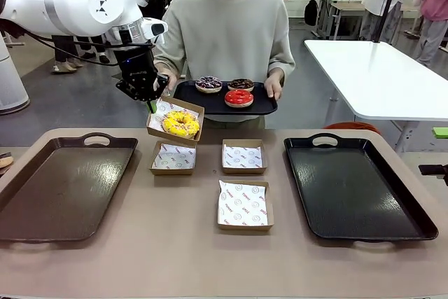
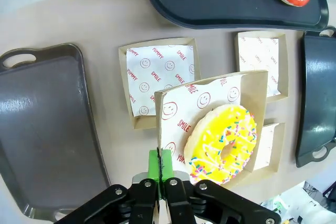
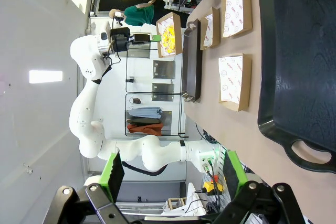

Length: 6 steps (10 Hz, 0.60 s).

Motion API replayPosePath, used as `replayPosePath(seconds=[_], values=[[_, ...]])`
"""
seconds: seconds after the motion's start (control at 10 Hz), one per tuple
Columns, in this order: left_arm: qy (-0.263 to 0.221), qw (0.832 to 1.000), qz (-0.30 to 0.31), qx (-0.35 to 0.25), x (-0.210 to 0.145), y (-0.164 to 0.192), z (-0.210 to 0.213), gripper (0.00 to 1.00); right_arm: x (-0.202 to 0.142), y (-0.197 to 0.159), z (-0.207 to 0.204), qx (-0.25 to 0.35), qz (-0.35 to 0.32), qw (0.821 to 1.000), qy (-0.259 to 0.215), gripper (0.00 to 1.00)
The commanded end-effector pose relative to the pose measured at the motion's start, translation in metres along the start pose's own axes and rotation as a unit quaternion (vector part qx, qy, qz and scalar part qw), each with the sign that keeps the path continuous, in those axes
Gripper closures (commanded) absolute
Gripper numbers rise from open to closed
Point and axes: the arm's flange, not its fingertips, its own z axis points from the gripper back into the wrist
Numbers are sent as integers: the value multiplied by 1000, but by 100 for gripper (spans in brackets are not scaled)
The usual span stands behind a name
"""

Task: Individually package the donuts and arrange them on the tray.
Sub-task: Place the picked Paper togo box on the Handle tray while simultaneously picking up another Paper togo box from the table with the other hand.

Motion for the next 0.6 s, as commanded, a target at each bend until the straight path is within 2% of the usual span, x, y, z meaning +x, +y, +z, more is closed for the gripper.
replayPosePath(seconds=[0.0,0.5], values=[[-2,1000,1,2,-5,3,1,100,-1,0,0,2,0,1000,0,0],[-2,1000,1,2,-5,3,1,100,-1,0,0,2,0,1000,0,0]])
